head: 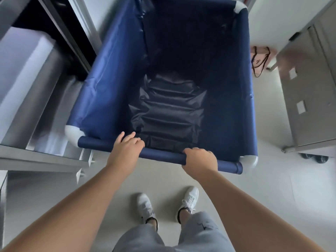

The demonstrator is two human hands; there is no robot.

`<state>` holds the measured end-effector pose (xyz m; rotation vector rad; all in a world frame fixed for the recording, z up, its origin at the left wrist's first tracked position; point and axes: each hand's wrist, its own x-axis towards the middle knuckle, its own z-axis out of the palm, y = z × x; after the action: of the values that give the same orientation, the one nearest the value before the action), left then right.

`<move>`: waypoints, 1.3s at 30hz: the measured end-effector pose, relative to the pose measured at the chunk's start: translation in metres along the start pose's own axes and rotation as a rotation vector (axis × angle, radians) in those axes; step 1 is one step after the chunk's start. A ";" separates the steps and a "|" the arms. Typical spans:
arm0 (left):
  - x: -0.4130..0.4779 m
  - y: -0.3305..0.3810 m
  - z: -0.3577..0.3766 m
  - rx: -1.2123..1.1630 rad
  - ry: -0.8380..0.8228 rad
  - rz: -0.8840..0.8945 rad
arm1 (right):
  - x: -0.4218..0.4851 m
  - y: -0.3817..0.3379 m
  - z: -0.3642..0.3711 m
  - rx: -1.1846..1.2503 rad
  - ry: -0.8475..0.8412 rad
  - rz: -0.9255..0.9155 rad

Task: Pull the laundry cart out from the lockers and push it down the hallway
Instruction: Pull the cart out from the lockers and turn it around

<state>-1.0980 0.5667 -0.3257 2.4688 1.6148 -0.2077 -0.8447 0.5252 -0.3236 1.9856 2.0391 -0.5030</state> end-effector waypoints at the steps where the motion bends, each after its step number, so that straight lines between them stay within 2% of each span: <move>1: 0.002 -0.005 -0.001 0.006 -0.007 0.047 | 0.001 0.000 -0.001 -0.013 -0.023 0.016; 3: 0.006 -0.018 -0.005 0.010 -0.021 0.095 | 0.003 0.002 -0.005 -0.030 -0.062 0.040; 7: 0.013 -0.035 -0.011 0.082 -0.067 -0.093 | 0.007 0.003 -0.007 -0.054 -0.081 0.042; 9: 0.016 -0.035 -0.009 0.097 -0.084 -0.123 | 0.011 0.004 -0.009 -0.065 -0.084 0.045; 17: 0.046 -0.039 -0.017 0.144 -0.036 -0.113 | 0.034 0.006 -0.016 -0.088 -0.043 0.065; 22: 0.072 -0.049 -0.028 0.231 -0.100 -0.081 | 0.047 0.003 -0.022 -0.067 -0.027 0.115; 31: 0.124 -0.056 -0.037 0.315 -0.106 -0.039 | 0.086 0.015 -0.036 -0.053 0.033 0.105; 39: 0.176 -0.051 -0.042 0.345 -0.110 -0.045 | 0.136 0.044 -0.065 -0.058 -0.065 0.126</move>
<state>-1.0742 0.7531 -0.3266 2.6069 1.7115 -0.6697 -0.8026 0.6762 -0.3238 2.0211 1.8549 -0.4699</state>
